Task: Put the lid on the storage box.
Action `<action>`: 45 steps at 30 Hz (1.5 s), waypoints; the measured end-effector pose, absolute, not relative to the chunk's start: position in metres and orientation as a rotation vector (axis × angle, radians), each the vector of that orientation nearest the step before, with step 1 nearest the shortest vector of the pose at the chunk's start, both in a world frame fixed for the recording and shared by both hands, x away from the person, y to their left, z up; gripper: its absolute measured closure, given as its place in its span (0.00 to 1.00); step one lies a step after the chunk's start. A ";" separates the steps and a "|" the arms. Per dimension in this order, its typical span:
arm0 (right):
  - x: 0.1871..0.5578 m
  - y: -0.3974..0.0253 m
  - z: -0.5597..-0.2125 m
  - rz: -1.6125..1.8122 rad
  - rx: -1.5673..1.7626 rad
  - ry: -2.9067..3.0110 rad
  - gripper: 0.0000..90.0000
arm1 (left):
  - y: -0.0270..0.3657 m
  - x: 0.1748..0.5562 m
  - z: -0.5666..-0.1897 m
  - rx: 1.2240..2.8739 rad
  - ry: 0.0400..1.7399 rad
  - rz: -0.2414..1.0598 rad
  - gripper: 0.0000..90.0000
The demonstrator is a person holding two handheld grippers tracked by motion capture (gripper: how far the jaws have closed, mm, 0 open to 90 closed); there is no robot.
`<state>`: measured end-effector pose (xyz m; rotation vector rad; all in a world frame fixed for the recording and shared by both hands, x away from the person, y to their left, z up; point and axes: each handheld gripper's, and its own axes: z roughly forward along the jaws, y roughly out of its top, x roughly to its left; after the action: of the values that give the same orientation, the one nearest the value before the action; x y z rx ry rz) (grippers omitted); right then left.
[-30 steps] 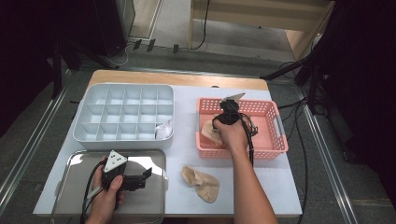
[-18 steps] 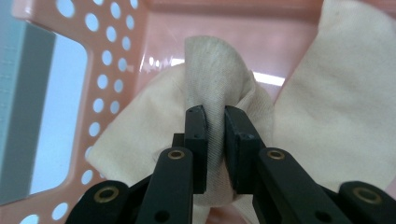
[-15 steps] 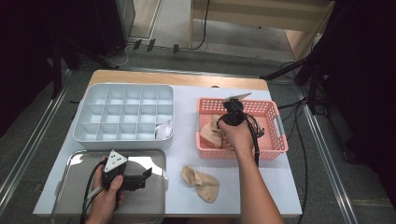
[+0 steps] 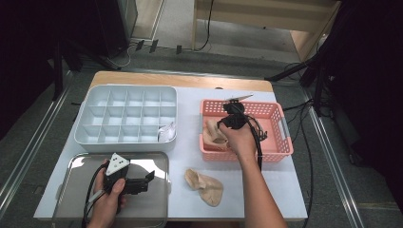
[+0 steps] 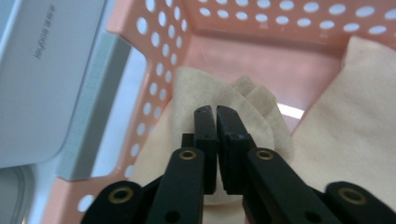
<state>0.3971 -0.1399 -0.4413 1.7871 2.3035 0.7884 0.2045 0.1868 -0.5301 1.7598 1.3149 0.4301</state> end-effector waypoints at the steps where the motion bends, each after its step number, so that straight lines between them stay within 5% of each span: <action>1: 0.397 -0.141 -0.444 0.799 1.779 2.312 0.94 | 0.187 0.205 -0.530 1.760 1.316 0.430 0.00; 4: 0.394 -0.137 -0.447 0.877 1.776 2.355 0.69 | 0.187 0.205 -0.530 1.763 1.315 0.428 0.00; 6: 0.394 -0.131 -0.450 0.865 1.751 2.385 0.62 | 0.186 0.205 -0.530 1.765 1.315 0.433 0.00; 11: 0.396 -0.126 -0.458 0.686 1.735 2.369 0.92 | 0.187 0.204 -0.530 1.757 1.317 0.431 0.00; 14: 0.396 -0.139 -0.452 0.716 1.778 2.275 0.96 | 0.187 0.205 -0.530 1.754 1.316 0.426 0.00; 21: 0.402 -0.180 -0.457 0.555 1.850 2.129 0.94 | 0.187 0.204 -0.530 1.765 1.316 0.431 0.00; 28: 0.408 -0.178 -0.465 0.669 1.854 2.250 0.68 | 0.186 0.205 -0.530 1.765 1.317 0.432 0.00; 36: 0.419 -0.166 -0.470 0.629 1.866 2.338 0.52 | 0.187 0.204 -0.530 1.761 1.315 0.430 0.00; 41: 0.426 -0.160 -0.471 0.575 1.852 2.344 0.54 | 0.187 0.204 -0.530 1.764 1.314 0.429 0.00; 45: 0.430 -0.156 -0.480 0.549 1.849 2.361 0.72 | 0.187 0.204 -0.530 1.755 1.316 0.426 0.00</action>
<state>0.4296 -0.1565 -0.4795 1.8486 2.3606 0.5494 0.2043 0.1871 -0.5303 1.7546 1.3155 0.4261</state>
